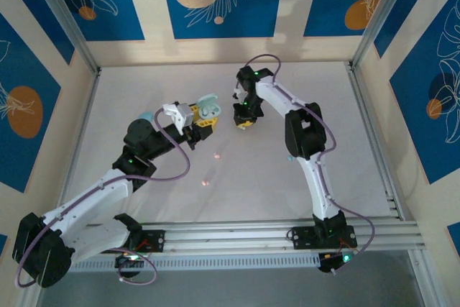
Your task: Insert the wireless bluetooth earbuds into the charging case
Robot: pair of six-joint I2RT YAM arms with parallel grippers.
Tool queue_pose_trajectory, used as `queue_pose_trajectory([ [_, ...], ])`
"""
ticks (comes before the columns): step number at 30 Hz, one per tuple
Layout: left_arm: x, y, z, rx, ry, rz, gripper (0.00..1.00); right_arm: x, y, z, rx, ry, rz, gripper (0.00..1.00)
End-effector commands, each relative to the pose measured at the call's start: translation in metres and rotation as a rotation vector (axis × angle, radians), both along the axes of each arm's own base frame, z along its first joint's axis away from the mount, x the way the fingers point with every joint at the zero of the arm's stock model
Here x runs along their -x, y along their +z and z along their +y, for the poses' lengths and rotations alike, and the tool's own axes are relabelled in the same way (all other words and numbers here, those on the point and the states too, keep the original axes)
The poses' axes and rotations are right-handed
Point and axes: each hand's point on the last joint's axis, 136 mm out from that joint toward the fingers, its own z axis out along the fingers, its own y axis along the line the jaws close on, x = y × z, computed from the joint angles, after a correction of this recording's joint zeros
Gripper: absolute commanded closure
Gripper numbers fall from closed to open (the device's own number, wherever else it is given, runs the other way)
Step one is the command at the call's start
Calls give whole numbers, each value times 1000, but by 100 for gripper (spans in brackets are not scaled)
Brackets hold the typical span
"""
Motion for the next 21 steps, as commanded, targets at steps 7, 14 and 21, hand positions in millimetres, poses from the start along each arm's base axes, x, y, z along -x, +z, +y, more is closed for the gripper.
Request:
queue_pose_trajectory([
  [7,0,6,-3,10,-2,-31,64,39,138,6,-696,-149,66,79],
  [14,-4,4,-9,13,-21,-22,64,64,181,-7,-908,-178,93,79],
  [21,-6,3,-13,14,-36,-14,64,82,209,-11,-995,-147,104,79],
])
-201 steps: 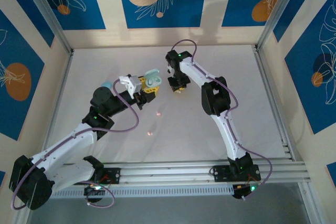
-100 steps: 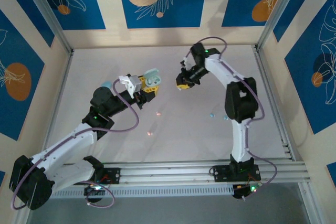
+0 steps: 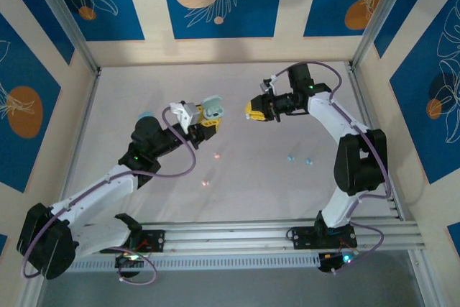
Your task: Insert the wireless bluetooth earbuds into the charging case
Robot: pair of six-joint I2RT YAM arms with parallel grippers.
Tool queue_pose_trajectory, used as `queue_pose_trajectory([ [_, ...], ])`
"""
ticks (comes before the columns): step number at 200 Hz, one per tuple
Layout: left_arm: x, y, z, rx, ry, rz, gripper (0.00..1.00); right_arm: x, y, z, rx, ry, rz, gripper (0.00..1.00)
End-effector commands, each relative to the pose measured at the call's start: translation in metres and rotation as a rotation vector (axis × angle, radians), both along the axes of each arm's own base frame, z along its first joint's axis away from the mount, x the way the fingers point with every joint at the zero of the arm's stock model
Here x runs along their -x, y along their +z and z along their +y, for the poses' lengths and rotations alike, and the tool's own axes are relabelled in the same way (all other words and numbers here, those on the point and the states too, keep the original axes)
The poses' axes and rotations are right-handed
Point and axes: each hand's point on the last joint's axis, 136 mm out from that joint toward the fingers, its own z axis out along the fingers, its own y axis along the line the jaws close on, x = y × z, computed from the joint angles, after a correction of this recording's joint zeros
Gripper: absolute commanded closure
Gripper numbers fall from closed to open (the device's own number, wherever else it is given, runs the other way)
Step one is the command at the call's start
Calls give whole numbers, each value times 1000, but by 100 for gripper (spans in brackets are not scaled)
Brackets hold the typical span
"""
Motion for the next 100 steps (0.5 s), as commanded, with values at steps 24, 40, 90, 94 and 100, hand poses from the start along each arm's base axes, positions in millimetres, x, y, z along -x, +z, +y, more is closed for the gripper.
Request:
queue_pose_trajectory([
  [24,6,25,-4,46,-33,-61,64,17,38,-2,-95,31,-32,79],
  [40,6,24,-5,42,-36,-57,64,19,43,-2,-95,28,-37,79],
  [90,5,22,-9,36,-51,-50,63,26,63,-3,-109,25,-78,79],
  [94,5,21,-9,35,-52,-48,63,26,65,-3,-113,26,-82,79],
  [100,4,21,-10,35,-55,-47,64,27,67,-4,-114,25,-84,79],
])
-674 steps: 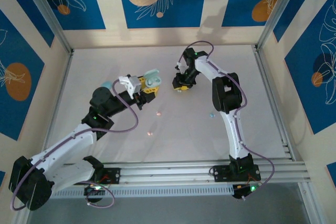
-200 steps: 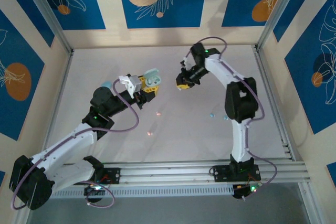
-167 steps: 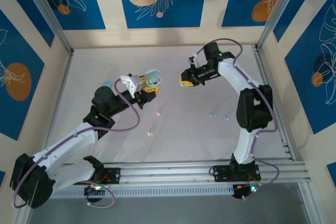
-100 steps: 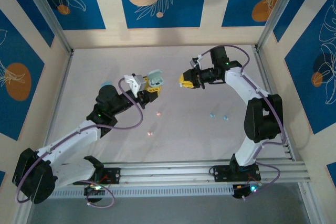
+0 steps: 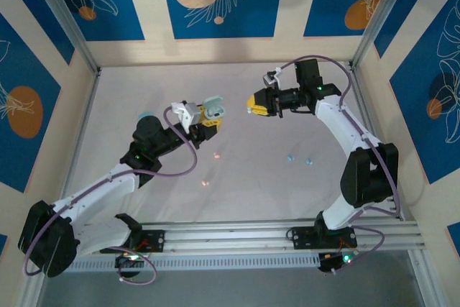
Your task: Insert the wireless bluetooth earbuds into the charging case
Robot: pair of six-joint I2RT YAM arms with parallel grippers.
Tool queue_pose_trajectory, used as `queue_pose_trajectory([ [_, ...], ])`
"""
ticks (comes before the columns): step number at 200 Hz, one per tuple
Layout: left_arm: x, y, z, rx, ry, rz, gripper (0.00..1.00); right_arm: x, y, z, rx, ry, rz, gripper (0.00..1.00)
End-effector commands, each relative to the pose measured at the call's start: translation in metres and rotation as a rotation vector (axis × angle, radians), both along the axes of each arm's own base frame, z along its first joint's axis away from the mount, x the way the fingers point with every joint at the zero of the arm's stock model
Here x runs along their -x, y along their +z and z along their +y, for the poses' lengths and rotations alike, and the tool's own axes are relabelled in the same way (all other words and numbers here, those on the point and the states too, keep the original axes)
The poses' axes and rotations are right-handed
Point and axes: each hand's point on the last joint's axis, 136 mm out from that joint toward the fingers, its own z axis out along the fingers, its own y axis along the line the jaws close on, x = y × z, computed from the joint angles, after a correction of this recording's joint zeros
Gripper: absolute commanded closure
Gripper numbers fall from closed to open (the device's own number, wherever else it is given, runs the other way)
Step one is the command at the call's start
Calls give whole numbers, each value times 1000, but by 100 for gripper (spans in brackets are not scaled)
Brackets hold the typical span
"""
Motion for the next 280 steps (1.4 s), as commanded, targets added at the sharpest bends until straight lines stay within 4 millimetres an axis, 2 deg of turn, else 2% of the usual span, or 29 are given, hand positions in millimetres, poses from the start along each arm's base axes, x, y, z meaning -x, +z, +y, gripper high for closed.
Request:
queue_pose_trajectory([
  [1,6,24,-7,38,-46,-51,63,11,17,-2,-36,16,-7,79],
  [68,5,23,-11,39,-68,-50,63,20,36,-3,-46,15,-56,79],
  [94,6,23,-13,38,-78,-51,63,29,51,0,-58,31,-123,79],
  [134,10,22,-18,40,-119,-41,63,44,71,11,-66,86,-237,79],
  [177,11,22,-21,41,-147,-26,63,54,82,29,-74,148,-303,79],
  [228,11,23,-25,44,-169,-21,63,60,88,40,-67,176,-342,78],
  [280,15,24,-28,50,-204,-9,63,59,82,49,-37,187,-354,78],
])
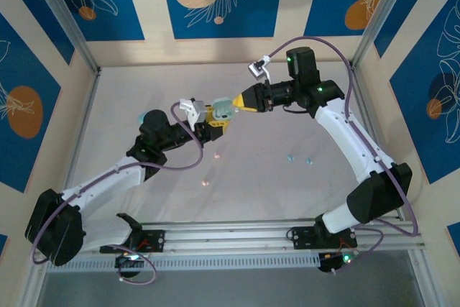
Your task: Insert the wireless bluetooth earbuds into the charging case
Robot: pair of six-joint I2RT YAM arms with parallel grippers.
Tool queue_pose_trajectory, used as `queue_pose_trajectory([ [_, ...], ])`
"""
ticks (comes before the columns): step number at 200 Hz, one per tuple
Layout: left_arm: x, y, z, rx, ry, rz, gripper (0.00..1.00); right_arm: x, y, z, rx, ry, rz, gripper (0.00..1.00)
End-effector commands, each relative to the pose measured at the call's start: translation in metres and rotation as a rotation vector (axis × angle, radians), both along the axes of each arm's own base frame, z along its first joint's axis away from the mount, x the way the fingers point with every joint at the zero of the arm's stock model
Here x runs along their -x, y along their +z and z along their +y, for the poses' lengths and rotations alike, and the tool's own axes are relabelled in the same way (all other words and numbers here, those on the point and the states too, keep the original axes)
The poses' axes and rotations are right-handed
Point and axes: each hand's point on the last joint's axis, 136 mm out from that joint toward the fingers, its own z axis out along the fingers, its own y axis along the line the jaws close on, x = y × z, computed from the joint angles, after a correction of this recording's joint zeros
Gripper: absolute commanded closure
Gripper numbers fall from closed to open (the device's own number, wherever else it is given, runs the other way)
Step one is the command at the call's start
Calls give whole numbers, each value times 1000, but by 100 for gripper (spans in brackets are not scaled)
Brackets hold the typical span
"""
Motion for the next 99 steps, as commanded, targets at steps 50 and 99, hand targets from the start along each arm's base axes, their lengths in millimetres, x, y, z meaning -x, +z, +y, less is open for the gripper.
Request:
queue_pose_trajectory([
  [50,12,30,-7,69,-76,-49,63,-3,-11,12,71,-2,-31,78],
  [99,14,32,-9,88,-97,-41,63,-7,-21,12,113,-27,-38,78],
])
